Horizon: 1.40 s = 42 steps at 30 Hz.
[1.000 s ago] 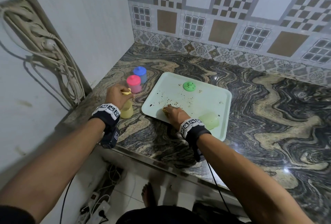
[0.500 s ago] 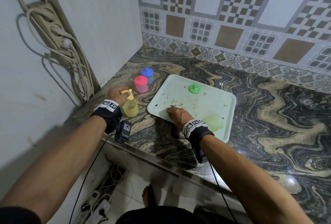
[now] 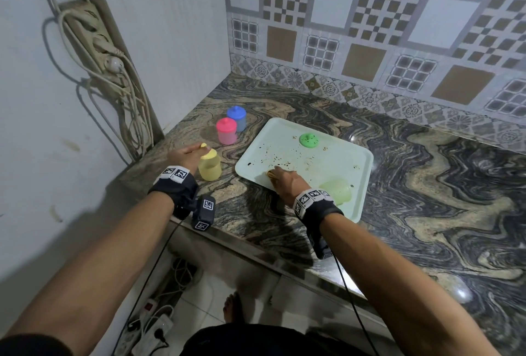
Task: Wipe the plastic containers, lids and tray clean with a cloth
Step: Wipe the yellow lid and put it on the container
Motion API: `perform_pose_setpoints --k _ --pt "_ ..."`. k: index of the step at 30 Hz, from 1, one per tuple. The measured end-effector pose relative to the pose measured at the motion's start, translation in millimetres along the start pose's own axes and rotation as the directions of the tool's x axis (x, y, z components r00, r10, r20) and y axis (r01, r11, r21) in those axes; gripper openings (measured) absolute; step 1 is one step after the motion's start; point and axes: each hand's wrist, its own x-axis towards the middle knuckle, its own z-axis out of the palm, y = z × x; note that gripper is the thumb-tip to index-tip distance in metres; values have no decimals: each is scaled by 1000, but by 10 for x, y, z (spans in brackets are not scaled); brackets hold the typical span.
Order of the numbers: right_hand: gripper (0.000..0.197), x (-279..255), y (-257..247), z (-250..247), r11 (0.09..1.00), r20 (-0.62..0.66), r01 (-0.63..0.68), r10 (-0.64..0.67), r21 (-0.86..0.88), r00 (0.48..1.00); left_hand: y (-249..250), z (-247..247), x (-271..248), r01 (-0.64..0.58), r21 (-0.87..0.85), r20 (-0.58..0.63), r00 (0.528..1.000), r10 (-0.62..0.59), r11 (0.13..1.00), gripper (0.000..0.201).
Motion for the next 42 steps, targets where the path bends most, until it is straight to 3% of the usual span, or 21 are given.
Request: perform_pose_setpoints --k 7,11,15,22,28,33,36,42 --pt "42 -63 61 -25 1000 13 -10 10 -3 1000 -147 84 -176 -201 262 -14 977 212 944 27" --pt "43 -64 87 -62 1000 22 -7 7 -4 1000 -106 112 -261 -274 439 12 954 299 856 28" --pt "39 -30 82 -91 999 -52 35 -34 31 998 -30 116 -268 -360 568 112 925 363 740 35" --pt "40 47 81 -144 998 -96 50 -46 37 994 49 139 -250 -409 715 233 904 360 567 44" --pt "41 118 137 -99 997 -90 53 -48 60 995 102 195 -179 -405 747 273 910 312 528 40" --pt "44 177 183 -68 998 -88 51 -47 48 995 143 256 -87 -485 727 380 874 303 486 46" --pt "47 203 205 -52 999 -76 31 -28 34 997 143 253 -11 -483 736 396 876 277 475 49" --pt "38 324 172 -51 999 -127 4 2 50 992 192 226 132 -510 739 461 859 222 440 51"
